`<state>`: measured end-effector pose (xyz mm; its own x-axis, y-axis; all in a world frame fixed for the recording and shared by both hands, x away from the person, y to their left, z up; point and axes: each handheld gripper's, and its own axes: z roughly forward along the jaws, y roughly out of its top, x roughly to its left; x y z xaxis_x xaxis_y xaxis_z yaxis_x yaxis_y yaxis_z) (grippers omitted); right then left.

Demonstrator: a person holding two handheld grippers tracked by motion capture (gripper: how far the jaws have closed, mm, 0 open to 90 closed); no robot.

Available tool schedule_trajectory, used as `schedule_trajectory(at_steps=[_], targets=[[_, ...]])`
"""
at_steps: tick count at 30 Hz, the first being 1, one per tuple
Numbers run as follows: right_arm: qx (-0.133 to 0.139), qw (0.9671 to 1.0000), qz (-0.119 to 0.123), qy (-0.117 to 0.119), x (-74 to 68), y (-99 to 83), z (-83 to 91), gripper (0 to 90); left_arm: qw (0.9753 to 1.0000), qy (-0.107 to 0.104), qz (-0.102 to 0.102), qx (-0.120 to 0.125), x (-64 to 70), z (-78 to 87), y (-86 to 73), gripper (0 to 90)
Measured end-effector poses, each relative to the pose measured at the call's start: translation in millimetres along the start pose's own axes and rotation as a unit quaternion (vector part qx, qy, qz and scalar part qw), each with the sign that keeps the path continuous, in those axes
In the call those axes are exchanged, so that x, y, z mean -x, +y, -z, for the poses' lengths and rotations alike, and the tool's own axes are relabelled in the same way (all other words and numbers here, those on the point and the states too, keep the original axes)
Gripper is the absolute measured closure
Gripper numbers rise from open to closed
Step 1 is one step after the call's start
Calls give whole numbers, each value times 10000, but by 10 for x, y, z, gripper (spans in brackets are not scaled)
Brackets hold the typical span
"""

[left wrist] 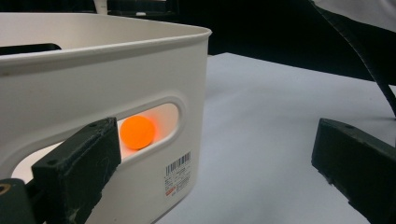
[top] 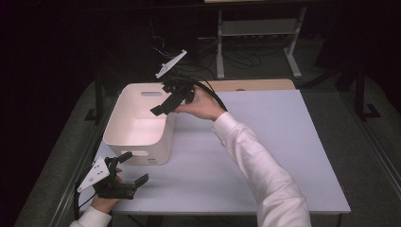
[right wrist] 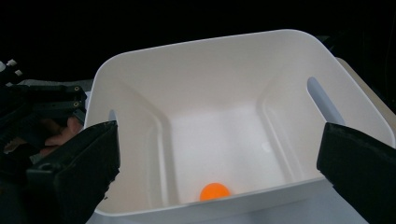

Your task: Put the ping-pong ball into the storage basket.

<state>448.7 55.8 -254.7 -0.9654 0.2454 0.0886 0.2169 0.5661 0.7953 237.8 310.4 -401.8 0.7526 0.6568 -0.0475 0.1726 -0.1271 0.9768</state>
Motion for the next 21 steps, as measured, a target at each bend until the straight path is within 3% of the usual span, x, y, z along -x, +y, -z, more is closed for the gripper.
schedule_trajectory(at_steps=[21], targets=[[262, 9994, 13, -205, 10, -214, 252, 0, 10000, 20, -3, -62, -8, -10, 0, 9]])
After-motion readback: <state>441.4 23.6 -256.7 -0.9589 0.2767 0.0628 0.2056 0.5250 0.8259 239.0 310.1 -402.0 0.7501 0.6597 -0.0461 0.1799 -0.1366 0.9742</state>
